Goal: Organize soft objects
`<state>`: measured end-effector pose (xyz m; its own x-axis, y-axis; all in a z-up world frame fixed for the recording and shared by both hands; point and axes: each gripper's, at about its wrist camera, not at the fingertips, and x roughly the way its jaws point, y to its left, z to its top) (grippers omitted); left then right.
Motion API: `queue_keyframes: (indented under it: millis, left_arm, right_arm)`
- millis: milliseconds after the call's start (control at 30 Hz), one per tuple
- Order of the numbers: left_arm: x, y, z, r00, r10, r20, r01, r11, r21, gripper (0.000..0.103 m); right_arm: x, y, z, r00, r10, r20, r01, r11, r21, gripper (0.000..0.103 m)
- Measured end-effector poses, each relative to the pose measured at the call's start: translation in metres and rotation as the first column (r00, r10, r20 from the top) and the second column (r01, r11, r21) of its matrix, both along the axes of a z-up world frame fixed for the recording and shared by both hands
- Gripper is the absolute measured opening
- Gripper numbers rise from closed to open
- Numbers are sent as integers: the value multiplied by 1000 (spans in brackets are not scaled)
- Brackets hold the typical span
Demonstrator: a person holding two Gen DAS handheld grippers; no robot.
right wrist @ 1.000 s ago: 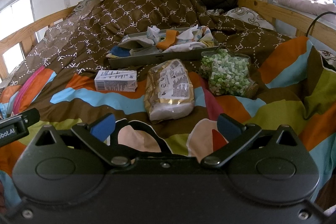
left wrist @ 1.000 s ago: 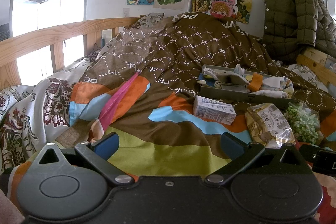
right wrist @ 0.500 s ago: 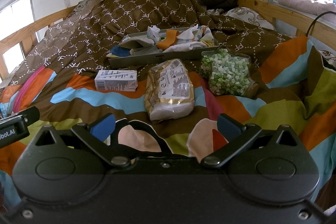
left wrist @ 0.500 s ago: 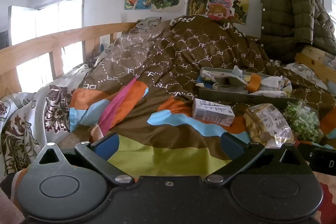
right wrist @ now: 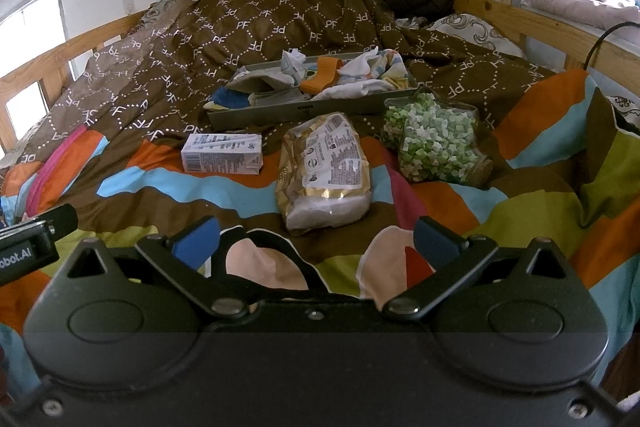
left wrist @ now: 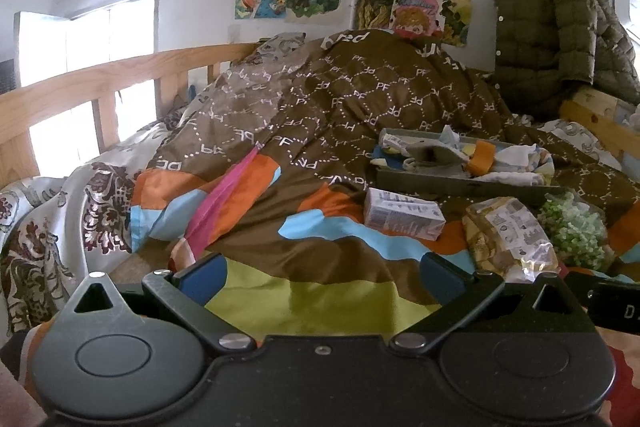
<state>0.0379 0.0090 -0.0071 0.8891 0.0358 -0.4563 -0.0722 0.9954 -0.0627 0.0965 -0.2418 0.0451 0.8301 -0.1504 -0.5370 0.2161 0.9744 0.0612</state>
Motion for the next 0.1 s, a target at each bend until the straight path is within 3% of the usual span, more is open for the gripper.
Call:
queue_keyframes:
  millis: [100]
  left_arm:
    - [1, -2, 0, 1000, -7, 1, 7, 1000, 1, 102]
  right_arm:
    - [0, 0, 0, 1000, -1, 0, 1, 1000, 0, 102]
